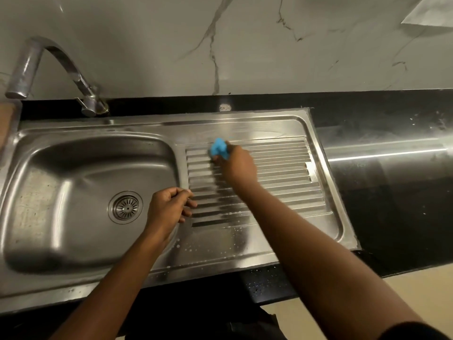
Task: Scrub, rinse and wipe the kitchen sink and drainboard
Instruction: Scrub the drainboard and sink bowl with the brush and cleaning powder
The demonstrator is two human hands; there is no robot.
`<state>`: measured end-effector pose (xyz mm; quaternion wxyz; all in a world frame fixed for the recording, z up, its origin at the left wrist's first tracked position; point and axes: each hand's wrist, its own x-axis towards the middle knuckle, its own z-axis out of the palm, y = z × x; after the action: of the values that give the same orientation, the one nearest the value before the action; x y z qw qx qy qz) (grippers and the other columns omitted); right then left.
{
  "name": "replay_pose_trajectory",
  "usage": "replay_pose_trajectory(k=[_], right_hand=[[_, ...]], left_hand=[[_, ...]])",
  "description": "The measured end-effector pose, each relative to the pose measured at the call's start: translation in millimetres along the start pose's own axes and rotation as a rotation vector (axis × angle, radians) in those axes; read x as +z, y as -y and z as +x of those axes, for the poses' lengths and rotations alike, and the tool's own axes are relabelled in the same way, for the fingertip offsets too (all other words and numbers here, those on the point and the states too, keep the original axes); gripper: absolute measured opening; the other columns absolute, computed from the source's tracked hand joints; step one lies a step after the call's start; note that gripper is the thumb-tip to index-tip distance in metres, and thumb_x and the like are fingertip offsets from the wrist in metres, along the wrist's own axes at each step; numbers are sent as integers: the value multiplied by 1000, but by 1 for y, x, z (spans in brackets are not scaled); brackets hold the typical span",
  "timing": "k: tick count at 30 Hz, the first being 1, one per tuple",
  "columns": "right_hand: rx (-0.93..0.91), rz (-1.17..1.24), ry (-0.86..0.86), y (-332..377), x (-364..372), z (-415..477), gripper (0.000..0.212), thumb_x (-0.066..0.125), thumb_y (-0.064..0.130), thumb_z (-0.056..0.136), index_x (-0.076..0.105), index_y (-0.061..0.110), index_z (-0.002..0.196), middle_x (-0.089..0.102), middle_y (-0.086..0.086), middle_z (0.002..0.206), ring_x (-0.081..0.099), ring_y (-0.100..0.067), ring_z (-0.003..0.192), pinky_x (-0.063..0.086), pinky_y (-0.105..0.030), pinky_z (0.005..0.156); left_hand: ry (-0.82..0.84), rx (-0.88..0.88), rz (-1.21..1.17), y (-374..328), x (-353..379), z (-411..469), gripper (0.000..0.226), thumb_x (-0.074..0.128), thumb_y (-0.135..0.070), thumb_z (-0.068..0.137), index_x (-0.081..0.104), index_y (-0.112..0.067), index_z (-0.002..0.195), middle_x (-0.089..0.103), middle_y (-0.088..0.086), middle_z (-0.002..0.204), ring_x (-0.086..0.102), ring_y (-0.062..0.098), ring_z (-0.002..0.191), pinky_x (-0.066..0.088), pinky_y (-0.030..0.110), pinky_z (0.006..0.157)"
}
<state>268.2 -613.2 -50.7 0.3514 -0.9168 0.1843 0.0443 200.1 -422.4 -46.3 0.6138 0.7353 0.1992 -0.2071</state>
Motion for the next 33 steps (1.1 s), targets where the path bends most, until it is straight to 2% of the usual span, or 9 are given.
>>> replay_pose_trajectory(k=[4,7,11,14,19,22,25,28,33], right_hand=[[-144,-106,98,44,47,-13,51,63,38,101,49,26,149,71,-5,119,70,-21,100,61,-43,86],[-147,-135,108,34,32,-4,56,64,41,100,47,28,152,70,-7,124,70,-23,103,61,-44,89],[-15,-78,48,-21,-30,18,46,67,51,95,64,29,136,75,-3,111,72,-26,99,56,-37,83],[105,-76,-73,-78,-93,33,36,72,45,93,70,21,120,75,-5,103,71,-26,93,58,-44,84],[310,-164,-164,-132,-155,66,43,75,40,92,70,12,124,74,-11,108,69,-27,92,54,-37,79],[290,-147,-165,-121,-139,71,41,75,37,93,68,9,122,73,-11,111,70,-30,98,56,-40,84],[208,-99,-69,-82,-101,58,37,73,38,94,67,12,119,73,-8,107,70,-27,97,59,-48,88],[72,-97,9,-37,-55,45,34,71,44,92,68,18,115,74,-6,104,71,-28,93,59,-45,84],[-91,-86,153,40,15,27,41,69,39,96,63,17,129,73,-10,116,71,-31,102,59,-49,90]], left_hand=[[-47,-5,31,-1,-7,1,20,62,-20,101,76,-9,93,79,9,80,65,17,62,48,31,58],[-70,-4,16,-1,-11,2,19,63,-19,100,76,-7,93,79,11,81,63,18,62,47,30,57],[-53,-1,3,-1,-7,4,18,65,-18,99,76,-5,93,78,13,82,62,18,63,47,29,57],[-25,5,-8,-1,1,4,17,66,-17,98,76,-4,94,78,14,82,62,20,64,48,28,55],[9,19,-1,-4,6,5,16,65,-18,99,76,-7,95,78,12,82,64,19,63,49,29,56],[7,16,5,-4,6,7,17,65,-19,99,76,-7,94,79,12,82,64,19,64,49,30,57],[6,14,7,-6,7,9,17,65,-19,100,76,-8,94,79,11,82,64,19,65,49,30,58],[14,20,10,-10,9,10,17,65,-20,100,76,-9,94,79,9,82,65,19,66,50,30,58],[-40,49,53,-22,2,10,19,63,-22,101,76,-11,93,79,6,81,66,17,65,50,32,61]])
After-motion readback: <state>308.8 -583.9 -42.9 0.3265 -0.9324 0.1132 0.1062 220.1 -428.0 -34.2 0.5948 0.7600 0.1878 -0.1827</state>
